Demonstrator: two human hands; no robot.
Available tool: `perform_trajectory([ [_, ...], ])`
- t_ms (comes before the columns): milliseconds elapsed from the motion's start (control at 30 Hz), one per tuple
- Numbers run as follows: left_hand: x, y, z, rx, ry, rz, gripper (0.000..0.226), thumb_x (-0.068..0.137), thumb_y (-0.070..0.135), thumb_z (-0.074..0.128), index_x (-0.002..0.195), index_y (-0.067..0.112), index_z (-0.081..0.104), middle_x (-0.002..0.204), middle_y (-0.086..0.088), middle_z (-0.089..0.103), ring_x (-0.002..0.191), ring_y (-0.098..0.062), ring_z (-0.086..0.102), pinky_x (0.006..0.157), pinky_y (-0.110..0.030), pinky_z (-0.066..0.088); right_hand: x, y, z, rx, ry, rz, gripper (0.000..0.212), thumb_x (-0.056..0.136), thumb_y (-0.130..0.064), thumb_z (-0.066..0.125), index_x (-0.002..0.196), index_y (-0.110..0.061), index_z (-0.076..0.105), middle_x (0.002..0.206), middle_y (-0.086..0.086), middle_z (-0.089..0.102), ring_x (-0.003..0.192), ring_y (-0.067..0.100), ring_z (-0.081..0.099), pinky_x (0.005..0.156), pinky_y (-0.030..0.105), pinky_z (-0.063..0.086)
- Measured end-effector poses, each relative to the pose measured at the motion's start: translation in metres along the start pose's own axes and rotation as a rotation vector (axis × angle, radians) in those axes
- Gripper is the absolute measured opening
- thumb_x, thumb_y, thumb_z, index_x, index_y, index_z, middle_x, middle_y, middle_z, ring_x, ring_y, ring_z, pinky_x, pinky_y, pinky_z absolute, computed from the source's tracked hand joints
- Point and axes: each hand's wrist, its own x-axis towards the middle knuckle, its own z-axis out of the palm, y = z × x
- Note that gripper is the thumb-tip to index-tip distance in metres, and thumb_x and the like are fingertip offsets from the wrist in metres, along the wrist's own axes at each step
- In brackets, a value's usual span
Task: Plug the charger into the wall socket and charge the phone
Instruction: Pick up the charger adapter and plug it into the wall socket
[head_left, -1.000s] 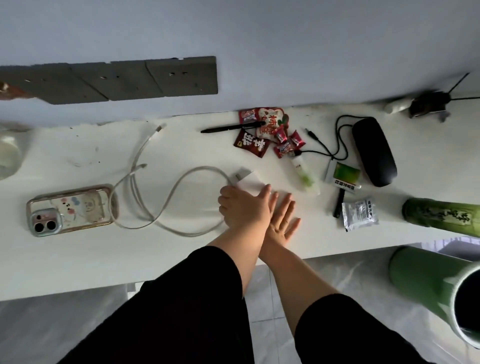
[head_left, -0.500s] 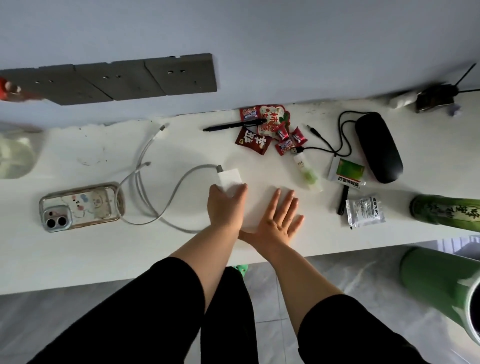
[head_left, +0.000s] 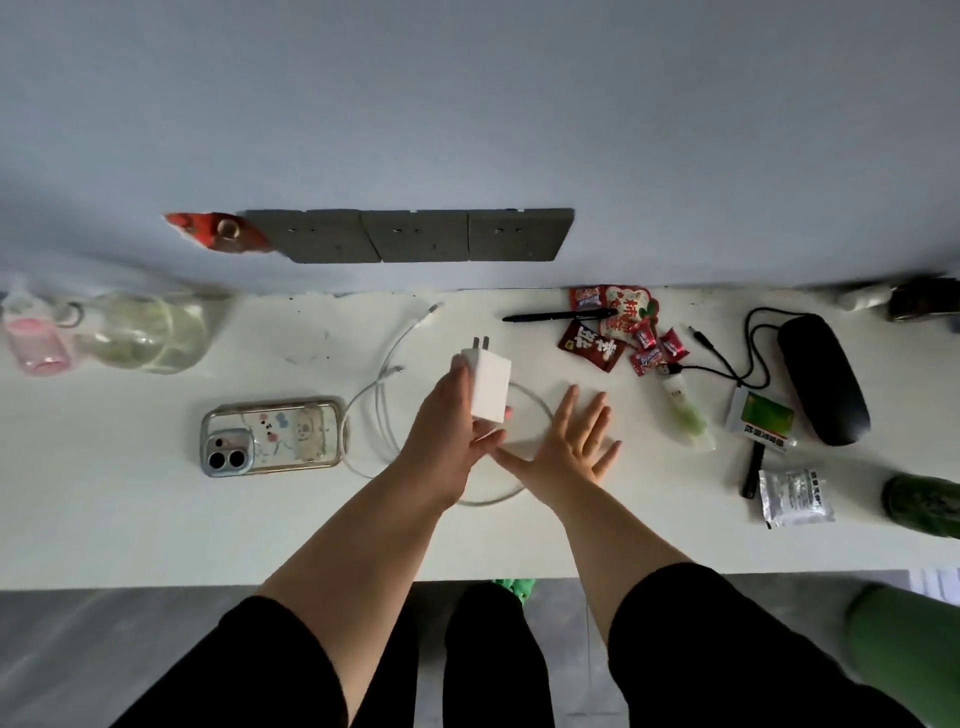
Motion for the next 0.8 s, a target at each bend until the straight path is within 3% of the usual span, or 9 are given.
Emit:
perform_trajectory([
  [133, 0.004, 0.014, -0.004, -0.187, -0.126, 0.021, 0.034, 0.092, 0.04, 0.054, 0.115, 0.016, 0.058, 0.112, -0.013, 0.061, 0.099, -0.029, 0.067, 0.076, -0.034, 0.061, 0.003, 0.006, 0.004, -0.015, 0.006, 0.001, 0.134, 0.05, -0.09, 0.049, 0.119, -0.039, -0.054, 0.124, -0.004, -0.066, 0.116, 0.017, -0.059, 0.103, 0.048, -0.029],
  [267, 0.008, 0.031, 0.006, 0.009, -0.163, 0.164, 0.025, 0.079, 0.041, 0.071, 0.076, 0.015, 0.074, 0.093, -0.011, 0.064, 0.098, -0.026, 0.068, 0.075, -0.027, 0.058, 0.007, 0.007, 0.008, -0.012, 0.012, 0.012, 0.133, 0.046, -0.092, 0.045, 0.118, -0.041, -0.055, 0.123, -0.007, -0.068, 0.113, 0.012, -0.062, 0.101, 0.046, -0.033],
  [367, 0.013, 0.043, 0.016, 0.111, -0.155, 0.245, 0.033, 0.078, 0.041, 0.071, 0.082, 0.008, 0.068, 0.091, -0.016, 0.061, 0.089, -0.022, 0.069, 0.072, -0.025, 0.058, 0.008, 0.008, 0.01, -0.01, 0.024, 0.012, 0.133, 0.045, -0.093, 0.044, 0.119, -0.042, -0.054, 0.124, -0.008, -0.067, 0.114, 0.011, -0.061, 0.1, 0.044, -0.035],
  [500, 0.019, 0.055, 0.027, 0.175, -0.131, 0.271, 0.033, 0.078, 0.046, 0.07, 0.08, 0.013, 0.067, 0.095, -0.014, 0.065, 0.095, -0.025, 0.067, 0.072, -0.027, 0.055, 0.007, 0.008, 0.009, -0.004, 0.027, 0.0, 0.133, 0.045, -0.093, 0.045, 0.119, -0.044, -0.054, 0.123, -0.01, -0.067, 0.115, 0.009, -0.061, 0.089, 0.036, -0.045],
  [800, 0.021, 0.064, 0.04, 0.09, -0.105, 0.292, 0.024, 0.08, 0.04, 0.07, 0.074, 0.018, 0.068, 0.078, -0.002, 0.068, 0.087, -0.021, 0.068, 0.072, -0.027, 0.057, 0.008, 0.009, 0.011, -0.011, 0.055, -0.003, 0.132, 0.044, -0.094, 0.042, 0.12, -0.043, -0.053, 0.125, -0.011, -0.066, 0.118, 0.008, -0.059, 0.088, 0.034, -0.046],
])
